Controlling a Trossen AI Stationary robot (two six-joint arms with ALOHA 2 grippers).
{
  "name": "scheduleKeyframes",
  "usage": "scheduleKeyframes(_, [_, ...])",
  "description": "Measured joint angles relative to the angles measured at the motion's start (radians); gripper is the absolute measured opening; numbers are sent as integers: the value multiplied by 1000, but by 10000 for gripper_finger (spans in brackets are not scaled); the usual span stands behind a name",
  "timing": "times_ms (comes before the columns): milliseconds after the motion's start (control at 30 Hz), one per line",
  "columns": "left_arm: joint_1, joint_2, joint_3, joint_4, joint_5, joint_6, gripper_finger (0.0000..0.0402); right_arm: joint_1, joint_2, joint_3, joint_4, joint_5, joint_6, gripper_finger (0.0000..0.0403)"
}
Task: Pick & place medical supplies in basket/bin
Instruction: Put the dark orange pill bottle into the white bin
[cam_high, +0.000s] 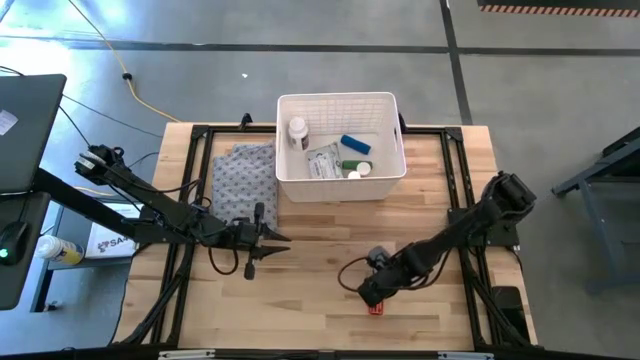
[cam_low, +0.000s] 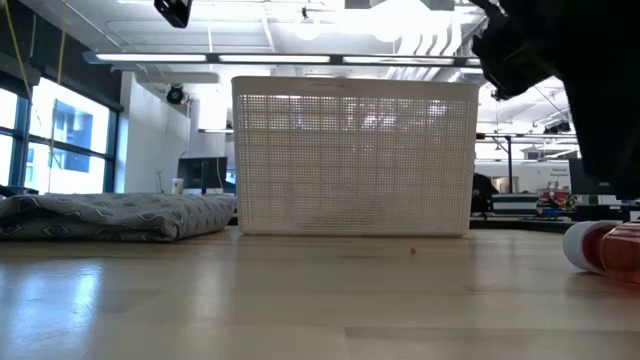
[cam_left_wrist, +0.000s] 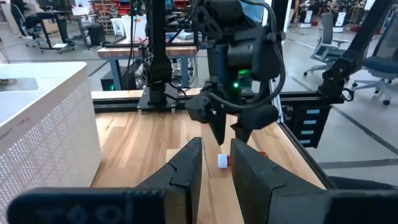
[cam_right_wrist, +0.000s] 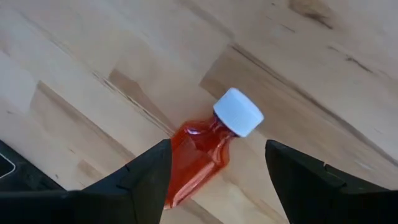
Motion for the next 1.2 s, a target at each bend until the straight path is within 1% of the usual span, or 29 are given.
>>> scheduleKeyframes(133, [0, 0, 0, -2, 0, -22, 117, -1, 35, 0, 23, 1, 1, 248])
scheduleKeyframes(367, [0, 0, 0, -26, 1, -58, 117, -11, 80, 0, -10, -8, -20, 248])
scheduleKeyframes(867, [0, 0, 0, -67, 4, -109, 117, -24, 82, 0, -72, -12, -45, 247])
scheduleKeyframes(1100, [0, 0, 0, -80, 4, -123, 117, -24, 83, 0, -63, -13, -44, 247])
scheduleKeyframes(1200, [0, 0, 0, -86, 4, -124, 117, -24, 83, 0, -54, -37, -39, 247])
